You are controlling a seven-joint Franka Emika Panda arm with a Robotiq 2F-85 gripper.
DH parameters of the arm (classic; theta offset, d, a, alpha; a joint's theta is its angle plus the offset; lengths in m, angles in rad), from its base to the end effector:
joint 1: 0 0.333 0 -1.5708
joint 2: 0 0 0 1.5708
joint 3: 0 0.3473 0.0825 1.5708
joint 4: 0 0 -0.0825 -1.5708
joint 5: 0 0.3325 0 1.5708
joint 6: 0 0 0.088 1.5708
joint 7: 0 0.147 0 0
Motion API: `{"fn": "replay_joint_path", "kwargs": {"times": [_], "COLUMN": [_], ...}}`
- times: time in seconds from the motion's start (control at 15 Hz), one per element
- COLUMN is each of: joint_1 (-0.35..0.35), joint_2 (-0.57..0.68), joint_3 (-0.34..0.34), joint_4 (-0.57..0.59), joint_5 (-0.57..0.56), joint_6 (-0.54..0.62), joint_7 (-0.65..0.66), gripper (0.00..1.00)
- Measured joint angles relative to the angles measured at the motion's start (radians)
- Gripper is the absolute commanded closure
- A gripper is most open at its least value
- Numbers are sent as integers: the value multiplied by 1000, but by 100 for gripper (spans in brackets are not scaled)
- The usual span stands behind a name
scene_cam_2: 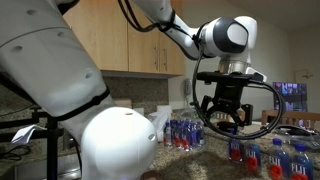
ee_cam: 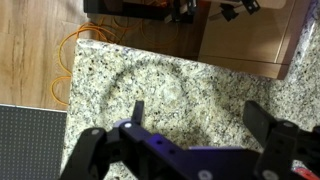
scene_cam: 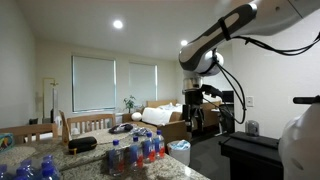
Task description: Arrange some of the bottle on the counter
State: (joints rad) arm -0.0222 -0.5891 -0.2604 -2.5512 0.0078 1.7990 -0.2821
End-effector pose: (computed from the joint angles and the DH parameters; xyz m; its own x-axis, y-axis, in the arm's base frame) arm 0.2675 -0.0823 0.4522 0.9897 0.0644 -0.1275 0.0388 -0.9804 -0.1933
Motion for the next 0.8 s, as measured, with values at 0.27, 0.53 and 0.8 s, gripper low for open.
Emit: {"fn": "replay_joint_path", "kwargs": {"times": [0.27,0.53,0.8], "joint_1": [-2,8,31], "joint_2": [0,20,112], "joint_3": [4,33,88], "joint_4": [0,24,117], "joint_5": [0,8,10], "joint_6": [0,1,12], "joint_7": [0,0,1], "gripper": [0,0,0]}}
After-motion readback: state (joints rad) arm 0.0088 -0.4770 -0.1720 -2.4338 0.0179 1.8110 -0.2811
